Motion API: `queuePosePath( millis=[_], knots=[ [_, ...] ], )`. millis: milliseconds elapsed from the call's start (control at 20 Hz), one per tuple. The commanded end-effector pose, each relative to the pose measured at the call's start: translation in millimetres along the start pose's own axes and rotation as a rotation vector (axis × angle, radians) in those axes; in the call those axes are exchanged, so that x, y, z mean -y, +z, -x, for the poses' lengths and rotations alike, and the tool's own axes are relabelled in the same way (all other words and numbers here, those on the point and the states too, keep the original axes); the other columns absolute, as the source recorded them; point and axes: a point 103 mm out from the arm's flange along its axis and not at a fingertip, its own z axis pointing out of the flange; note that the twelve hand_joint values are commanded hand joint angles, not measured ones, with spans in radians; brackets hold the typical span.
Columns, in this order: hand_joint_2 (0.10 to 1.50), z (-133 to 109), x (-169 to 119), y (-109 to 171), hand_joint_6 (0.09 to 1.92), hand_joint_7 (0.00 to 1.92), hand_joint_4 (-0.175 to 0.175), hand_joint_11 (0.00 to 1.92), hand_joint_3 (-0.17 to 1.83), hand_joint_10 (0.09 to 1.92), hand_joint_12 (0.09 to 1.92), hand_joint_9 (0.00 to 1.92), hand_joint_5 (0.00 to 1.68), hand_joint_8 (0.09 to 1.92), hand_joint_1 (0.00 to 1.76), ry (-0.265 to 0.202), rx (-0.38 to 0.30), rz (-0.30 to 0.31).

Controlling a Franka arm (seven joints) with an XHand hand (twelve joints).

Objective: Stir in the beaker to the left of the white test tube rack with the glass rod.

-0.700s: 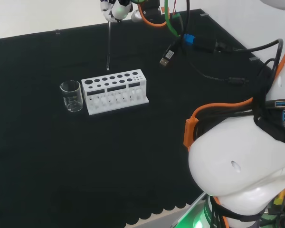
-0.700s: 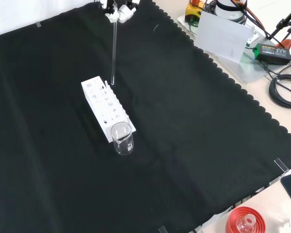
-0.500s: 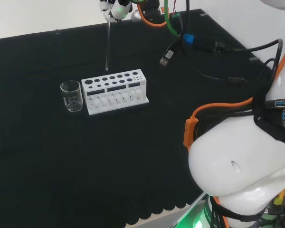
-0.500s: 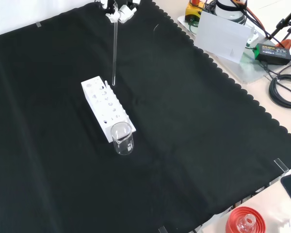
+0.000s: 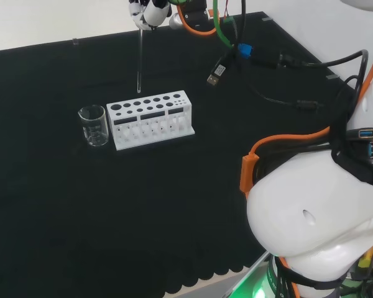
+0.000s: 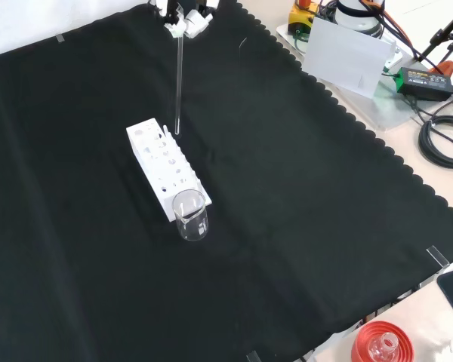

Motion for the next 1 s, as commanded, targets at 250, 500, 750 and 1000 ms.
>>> queuePosePath(
  millis=[250,500,750,1000],
  knots=[
    [0.60,-10.5,-3.5,3.0,0.71,1.40,-0.175,1.54,0.77,0.50,0.71,1.67,1.16,0.68,1.33,-0.110,-0.003,0.008],
    [0.60,-24.8,-11.9,3.9,0.71,1.41,-0.175,1.54,0.77,0.50,0.71,1.67,1.16,0.68,1.33,-0.186,-0.002,-0.008],
    [0.60,-38.6,-16.0,5.7,0.71,1.41,-0.175,1.54,0.77,0.49,0.71,1.67,1.16,0.68,1.33,-0.197,-0.029,-0.012],
    [0.60,-50.9,-20.2,7.8,0.71,1.41,-0.175,1.54,0.77,0.49,0.71,1.67,1.17,0.68,1.33,-0.199,-0.051,-0.012]
  ],
)
